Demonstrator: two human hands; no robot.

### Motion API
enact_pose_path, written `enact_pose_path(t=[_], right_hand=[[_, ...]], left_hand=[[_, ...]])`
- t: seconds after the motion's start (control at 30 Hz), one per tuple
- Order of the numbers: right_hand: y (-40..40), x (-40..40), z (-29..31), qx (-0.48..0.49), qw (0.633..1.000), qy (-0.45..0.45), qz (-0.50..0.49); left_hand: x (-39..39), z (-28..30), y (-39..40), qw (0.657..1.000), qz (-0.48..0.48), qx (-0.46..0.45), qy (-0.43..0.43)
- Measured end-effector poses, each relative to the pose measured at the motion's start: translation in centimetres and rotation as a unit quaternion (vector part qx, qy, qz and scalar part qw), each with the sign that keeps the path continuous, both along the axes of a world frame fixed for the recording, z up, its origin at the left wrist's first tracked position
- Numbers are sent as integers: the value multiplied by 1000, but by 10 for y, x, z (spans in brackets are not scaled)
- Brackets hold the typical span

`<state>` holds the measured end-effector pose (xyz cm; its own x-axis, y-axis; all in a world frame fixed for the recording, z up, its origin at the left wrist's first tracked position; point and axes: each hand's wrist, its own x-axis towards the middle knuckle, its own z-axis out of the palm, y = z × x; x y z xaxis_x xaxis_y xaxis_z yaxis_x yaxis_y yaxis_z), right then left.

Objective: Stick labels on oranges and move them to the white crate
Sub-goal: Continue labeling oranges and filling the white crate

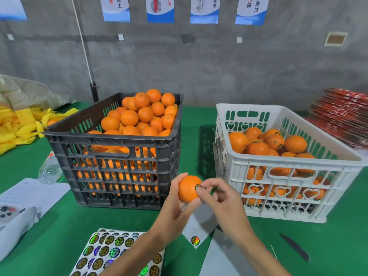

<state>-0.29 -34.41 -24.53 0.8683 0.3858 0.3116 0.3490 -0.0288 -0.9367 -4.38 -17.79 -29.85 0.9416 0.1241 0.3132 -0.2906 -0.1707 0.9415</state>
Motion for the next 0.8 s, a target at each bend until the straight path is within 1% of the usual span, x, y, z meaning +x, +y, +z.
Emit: enact_pose_path(t=[0.07,0.13,0.2,0.23,0.27,0.3,0.33,0.37,0.4,0.43,0.47,0.5,0.53,0.57,0.6,0.63,0.67,0.7,0.73,0.77,0.8], right_hand=[[-6,1,16,25,1000,-13,-3],[-13,4,40,11,1000,-24,6],[-18,8,65,-5,998,-34,55],[-18,10,76,22,996,-18,89],[-19,12,87,73,990,12,120],[-20,15,97,123,982,37,141],[-22,19,106,155,977,39,139],[-23,22,114,164,980,17,114],[-25,28,121,152,986,-21,69],[-26,34,126,119,990,-69,2],[-27,41,129,68,986,-126,-82],[-28,49,131,15,969,-184,-166],[-30,58,131,-19,944,-231,-234],[-33,67,132,-33,926,-258,-273],[-35,76,133,-51,915,-274,-290],[-36,84,133,-74,910,-286,-292],[-35,90,133,-98,908,-291,-286],[-32,93,132,-112,909,-294,-275],[-27,94,131,-117,909,-301,-262],[-20,92,129,-117,908,-313,-251],[-13,89,126,-115,907,-325,-240]], left_hand=[[0,24,-4,999,1,16,-34],[0,52,-9,997,-8,28,-64],[4,81,-15,996,-3,53,-77],[6,96,-18,995,5,71,-72],[8,112,-20,994,5,86,-64],[11,128,-22,992,0,112,-57],[15,141,-22,986,1,158,-60],[19,155,-21,969,19,232,-77],[25,167,-17,940,50,320,-106],[32,178,-12,907,81,390,-140],[40,189,-5,884,108,422,-170],[46,201,3,878,132,420,-187],[50,212,13,884,152,397,-197],[55,222,26,895,165,366,-193],[61,229,41,904,180,346,-176],[67,237,57,904,201,347,-146],[73,244,75,899,221,366,-100],[78,248,93,893,224,389,-17],[84,249,109,880,210,417,89],[88,248,123,845,181,458,210],[89,245,134,793,149,496,322]])
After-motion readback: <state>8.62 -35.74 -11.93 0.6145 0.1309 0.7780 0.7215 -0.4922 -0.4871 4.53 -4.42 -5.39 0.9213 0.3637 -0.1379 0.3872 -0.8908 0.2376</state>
